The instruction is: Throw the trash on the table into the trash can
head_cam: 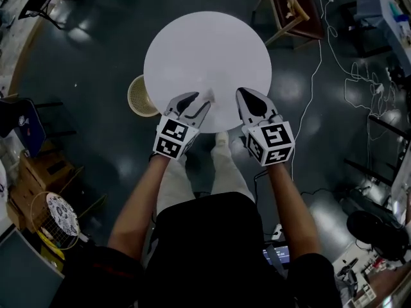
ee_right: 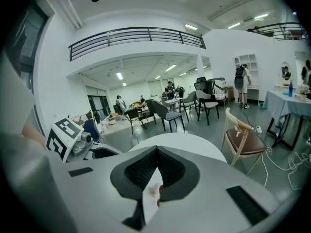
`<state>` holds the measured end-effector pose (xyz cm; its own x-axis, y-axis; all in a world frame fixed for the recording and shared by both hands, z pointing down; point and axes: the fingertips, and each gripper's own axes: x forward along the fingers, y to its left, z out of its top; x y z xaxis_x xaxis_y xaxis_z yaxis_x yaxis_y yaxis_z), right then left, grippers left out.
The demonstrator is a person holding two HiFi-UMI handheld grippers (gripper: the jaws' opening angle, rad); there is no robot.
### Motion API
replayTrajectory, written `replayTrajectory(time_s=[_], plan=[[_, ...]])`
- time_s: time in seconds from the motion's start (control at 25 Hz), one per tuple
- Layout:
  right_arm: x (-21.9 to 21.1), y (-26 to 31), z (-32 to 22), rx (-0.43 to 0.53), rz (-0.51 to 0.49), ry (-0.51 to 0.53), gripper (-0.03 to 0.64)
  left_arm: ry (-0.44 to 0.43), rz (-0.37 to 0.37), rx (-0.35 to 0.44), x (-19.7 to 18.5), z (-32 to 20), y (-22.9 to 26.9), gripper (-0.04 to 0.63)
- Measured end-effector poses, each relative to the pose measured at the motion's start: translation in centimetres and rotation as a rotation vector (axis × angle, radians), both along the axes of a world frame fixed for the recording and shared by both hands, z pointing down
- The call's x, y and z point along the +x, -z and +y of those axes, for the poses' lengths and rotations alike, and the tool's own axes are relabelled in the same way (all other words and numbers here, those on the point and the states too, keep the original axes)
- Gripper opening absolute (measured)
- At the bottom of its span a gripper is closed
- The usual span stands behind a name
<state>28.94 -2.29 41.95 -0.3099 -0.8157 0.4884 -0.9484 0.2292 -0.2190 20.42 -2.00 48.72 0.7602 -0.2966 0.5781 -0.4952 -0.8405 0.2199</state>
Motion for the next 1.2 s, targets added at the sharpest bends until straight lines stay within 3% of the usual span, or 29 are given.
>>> replayTrajectory(time_s=[0.28,0.48,0.68,0.76,0.88,1.2], plan=[[0.9,-5.2,-1.5,-0.060,-0.013,-0.056,0.012,-0.090,-0.103,-0.027,1.1,-1.7,-7.3,0.232],[1.6,-9.1,-1.8,-0.104,0.003,-0.047,0.012,-0.136,-0.158,-0.030,2.2,-1.7,-11.6,0.233],[2.1,-11.5,-2.7,-0.130,0.012,-0.041,0.012,-0.183,-0.234,0.022,2.7,-2.1,-14.2,0.232],[1.8,-12.2,-2.8,-0.135,0.003,-0.046,0.012,-0.194,-0.254,0.036,2.6,-2.1,-14.8,0.190],[1.6,-12.9,-2.5,-0.142,-0.004,-0.043,0.012,-0.194,-0.269,0.059,2.8,-2.1,-15.0,0.054],[0.1,-12.8,-2.4,-0.147,-0.007,-0.020,0.012,-0.177,-0.248,0.048,1.9,-2.0,-14.4,0.015]])
